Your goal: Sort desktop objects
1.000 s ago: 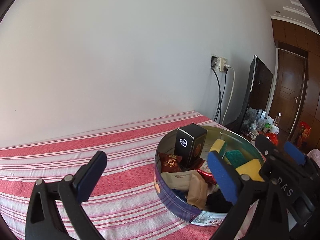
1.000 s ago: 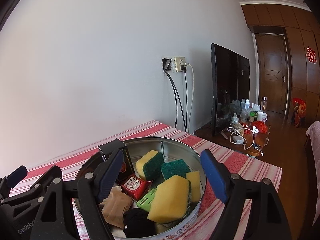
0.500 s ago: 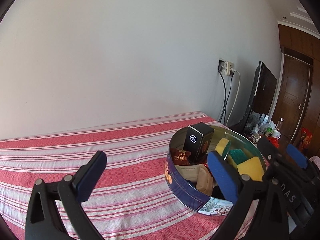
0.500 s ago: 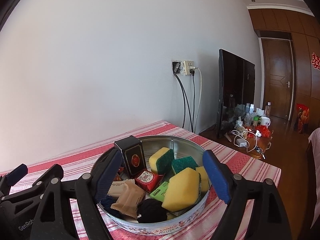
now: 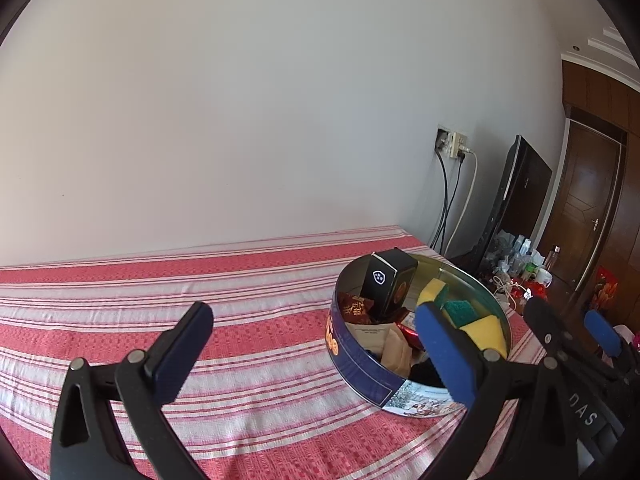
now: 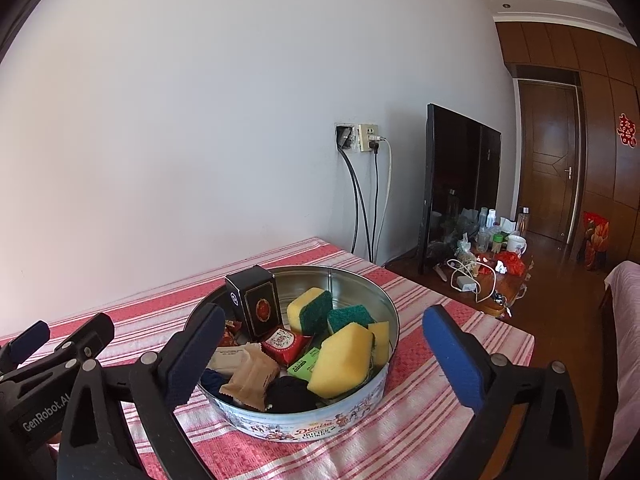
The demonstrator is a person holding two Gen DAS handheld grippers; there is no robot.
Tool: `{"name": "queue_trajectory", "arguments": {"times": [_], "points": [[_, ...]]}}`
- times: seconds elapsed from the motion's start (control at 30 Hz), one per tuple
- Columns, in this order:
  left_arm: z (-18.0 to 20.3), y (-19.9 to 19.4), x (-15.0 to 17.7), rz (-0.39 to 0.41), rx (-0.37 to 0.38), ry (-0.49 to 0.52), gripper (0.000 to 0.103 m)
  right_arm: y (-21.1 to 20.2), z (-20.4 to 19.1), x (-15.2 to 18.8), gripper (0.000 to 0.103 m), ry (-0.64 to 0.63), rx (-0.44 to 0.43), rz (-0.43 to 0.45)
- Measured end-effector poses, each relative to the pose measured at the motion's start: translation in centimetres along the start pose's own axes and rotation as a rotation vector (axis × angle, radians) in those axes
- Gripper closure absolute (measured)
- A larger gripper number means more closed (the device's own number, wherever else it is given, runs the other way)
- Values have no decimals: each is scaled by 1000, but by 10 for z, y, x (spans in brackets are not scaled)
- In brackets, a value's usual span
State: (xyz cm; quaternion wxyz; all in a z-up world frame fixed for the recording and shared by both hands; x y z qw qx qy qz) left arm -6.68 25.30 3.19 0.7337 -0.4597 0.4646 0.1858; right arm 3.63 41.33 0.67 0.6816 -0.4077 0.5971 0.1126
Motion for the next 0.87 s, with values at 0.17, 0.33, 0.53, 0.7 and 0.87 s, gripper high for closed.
{"name": "queue_trajectory", "arguments": {"times": [0.17, 0.33, 0.53, 0.7, 0.87], "points": [[-17, -16, 3, 5, -66, -7, 0, -15, -6, 5, 1, -3, -39, 8], [-40, -32, 9, 21, -234, 93, 0, -25, -29, 11, 1, -14, -99, 9], [-69, -51, 12, 81, -377, 156, 0, -29, -67, 14, 1, -45, -152, 13], [-100, -55, 16, 74, -437, 129, 0, -33, -99, 18, 1, -76, -200, 17], [-140, -52, 22, 21, -454, 35, 0, -34, -129, 24, 1, -115, -248, 0]]}}
Point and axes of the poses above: each gripper's, at about its wrist camera, not at the fingertips, and y roughly the way its jaws point, z to its right, x to its underside, the point moved 5 cm from there along y, roughly the way its jaws point, and after that the axes turned 4 degrees about -z, right-handed, at the moved point
